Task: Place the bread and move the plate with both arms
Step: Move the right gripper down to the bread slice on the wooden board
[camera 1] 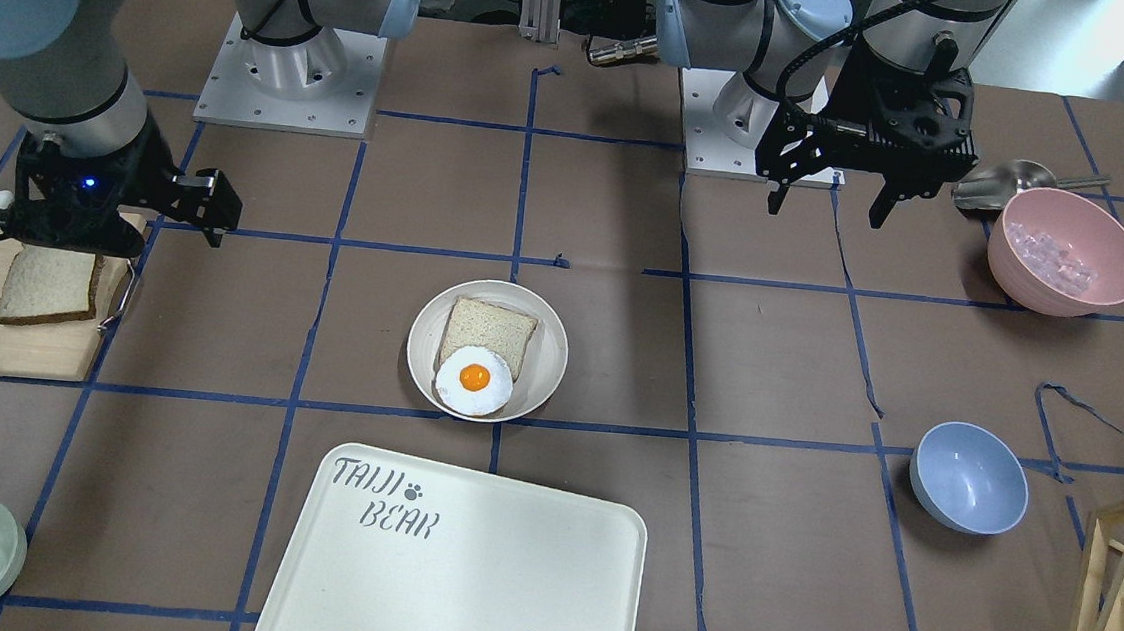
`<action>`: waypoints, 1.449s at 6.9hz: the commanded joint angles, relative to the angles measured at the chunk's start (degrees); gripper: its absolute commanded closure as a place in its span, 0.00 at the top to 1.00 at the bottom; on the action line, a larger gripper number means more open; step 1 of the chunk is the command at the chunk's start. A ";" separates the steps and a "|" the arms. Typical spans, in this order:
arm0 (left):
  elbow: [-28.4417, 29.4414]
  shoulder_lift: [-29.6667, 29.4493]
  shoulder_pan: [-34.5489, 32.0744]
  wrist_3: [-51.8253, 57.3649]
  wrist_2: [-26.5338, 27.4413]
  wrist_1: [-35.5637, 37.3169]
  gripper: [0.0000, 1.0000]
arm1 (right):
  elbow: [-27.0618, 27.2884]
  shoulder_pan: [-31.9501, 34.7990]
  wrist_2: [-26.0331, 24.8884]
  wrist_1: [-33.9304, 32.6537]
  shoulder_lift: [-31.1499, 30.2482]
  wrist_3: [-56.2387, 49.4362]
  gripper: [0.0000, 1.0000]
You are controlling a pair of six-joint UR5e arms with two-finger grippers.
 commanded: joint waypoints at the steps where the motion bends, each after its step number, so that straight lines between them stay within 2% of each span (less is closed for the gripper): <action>1: 0.00 0.00 0.00 0.00 -0.04 0.00 1.00 | 13.05 -12.55 -0.62 -18.03 0.36 -19.82 1.00; 3: 0.00 0.00 0.00 0.00 -0.04 0.09 1.00 | 25.45 -22.07 -0.79 -37.09 1.93 -31.04 1.00; 4: 0.00 0.00 0.00 0.00 -0.04 0.09 1.00 | 27.07 -23.33 -0.62 -39.71 4.03 -35.78 1.00; 5: -0.09 0.00 0.00 0.00 0.05 0.09 1.00 | 27.17 -23.34 -0.70 -39.65 5.44 -36.18 1.00; 6: 0.00 0.00 0.00 0.00 -0.04 0.18 1.00 | 27.26 -23.34 -1.83 -39.82 5.46 -38.35 0.86; 7: 0.00 0.00 0.00 0.00 -0.04 0.18 1.00 | 27.61 -23.34 -7.33 -39.82 5.54 -41.07 0.50; 8: 0.00 0.00 0.00 0.00 -0.04 0.18 1.00 | 27.70 -23.34 -8.69 -39.82 5.46 -41.27 0.44; 10: 0.00 0.00 0.00 0.00 0.05 0.18 1.00 | 27.88 -22.90 -7.82 -39.65 5.28 -40.58 0.43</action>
